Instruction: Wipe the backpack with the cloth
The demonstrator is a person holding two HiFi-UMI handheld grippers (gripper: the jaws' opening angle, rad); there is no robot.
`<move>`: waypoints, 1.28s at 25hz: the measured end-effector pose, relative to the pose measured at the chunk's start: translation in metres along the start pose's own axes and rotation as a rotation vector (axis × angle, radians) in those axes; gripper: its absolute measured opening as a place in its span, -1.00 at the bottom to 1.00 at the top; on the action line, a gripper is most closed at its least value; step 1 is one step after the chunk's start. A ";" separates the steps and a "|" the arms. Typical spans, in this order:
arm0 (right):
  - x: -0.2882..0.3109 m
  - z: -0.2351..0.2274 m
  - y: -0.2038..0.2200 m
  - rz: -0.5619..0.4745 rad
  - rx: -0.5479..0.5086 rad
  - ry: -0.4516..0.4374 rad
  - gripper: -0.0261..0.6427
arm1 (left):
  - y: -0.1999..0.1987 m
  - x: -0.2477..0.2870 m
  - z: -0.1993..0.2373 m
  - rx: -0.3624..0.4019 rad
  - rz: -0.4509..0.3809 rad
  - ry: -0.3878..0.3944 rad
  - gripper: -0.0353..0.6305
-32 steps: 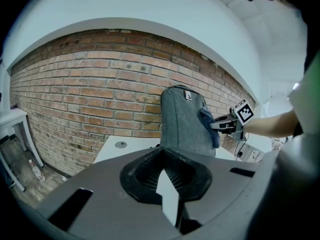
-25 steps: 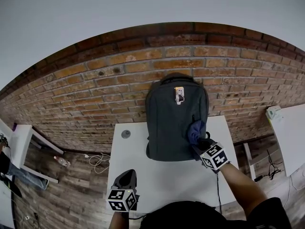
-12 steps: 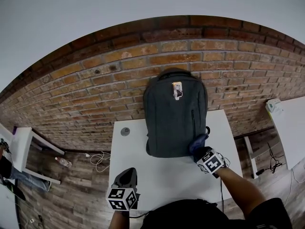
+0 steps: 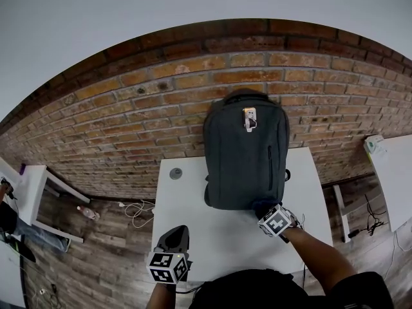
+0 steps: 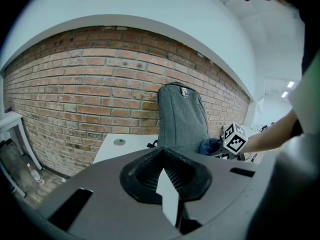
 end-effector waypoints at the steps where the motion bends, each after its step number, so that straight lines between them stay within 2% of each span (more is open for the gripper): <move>1: 0.003 0.003 -0.004 -0.004 -0.002 -0.005 -0.80 | 0.000 -0.002 0.003 -0.004 0.000 -0.004 -0.90; 7: 0.004 0.018 -0.026 -0.024 -0.055 -0.037 -0.80 | 0.004 -0.009 0.021 -0.019 -0.005 -0.037 -0.90; 16: -0.040 0.010 -0.084 -0.155 -0.107 -0.054 -0.80 | 0.000 -0.005 0.018 -0.032 -0.023 -0.027 -0.90; 24: -0.082 -0.025 -0.149 -0.268 -0.100 -0.048 -0.80 | 0.000 -0.002 0.010 -0.037 -0.030 -0.034 -0.90; 32: -0.095 -0.067 -0.194 -0.242 -0.114 -0.026 -0.80 | 0.001 -0.004 0.012 -0.052 -0.038 -0.057 -0.90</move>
Point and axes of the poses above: the fingertips, and each gripper's own axes: x forward along the fingers, z to its left, y out of its underside, the point moved 1 cm from there along -x, backward along the fingers, and after that the axes turned 5 degrees about -y, right-handed, at the moved point
